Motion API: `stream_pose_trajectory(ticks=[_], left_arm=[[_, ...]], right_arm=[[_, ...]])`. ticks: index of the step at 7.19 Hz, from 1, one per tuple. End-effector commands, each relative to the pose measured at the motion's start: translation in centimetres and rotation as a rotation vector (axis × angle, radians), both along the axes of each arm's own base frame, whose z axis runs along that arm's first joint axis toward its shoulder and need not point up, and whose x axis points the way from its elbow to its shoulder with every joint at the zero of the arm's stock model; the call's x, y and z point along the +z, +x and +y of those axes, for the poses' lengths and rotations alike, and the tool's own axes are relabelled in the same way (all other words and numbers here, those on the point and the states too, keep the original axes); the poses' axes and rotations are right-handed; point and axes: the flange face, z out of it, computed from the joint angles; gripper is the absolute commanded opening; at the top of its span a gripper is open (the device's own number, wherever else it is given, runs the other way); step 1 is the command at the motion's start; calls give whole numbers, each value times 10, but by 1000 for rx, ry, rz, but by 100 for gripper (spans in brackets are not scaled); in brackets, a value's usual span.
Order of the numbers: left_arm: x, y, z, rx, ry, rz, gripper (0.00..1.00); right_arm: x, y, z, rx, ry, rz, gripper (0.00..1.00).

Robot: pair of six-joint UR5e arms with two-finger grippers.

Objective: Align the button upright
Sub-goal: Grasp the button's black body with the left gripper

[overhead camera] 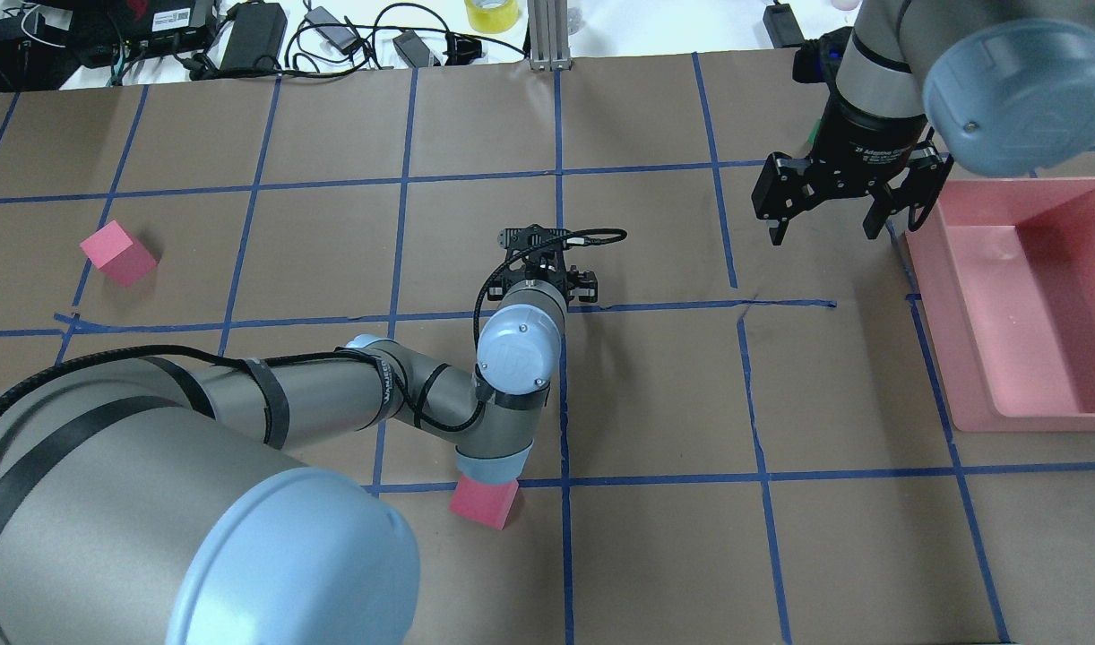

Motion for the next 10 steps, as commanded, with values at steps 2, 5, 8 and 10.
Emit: stream_pose_trajectory(ticks=[2,5,8,10], left_arm=[[-3,-1,0,-15,10,-12,60],[-3,0,-1,-12,11,-16,35],[34,-8,-18,-2,52,-30,1],[80,-22,-40,103,246,14,1]], right_arm=[[-1,-1,-1,1,-2,-1,100],[-8,0,1,1,10,-3,100],[-10,-1,2,1,16,-1,100],[-13,-1,4,1,23,-2,100]])
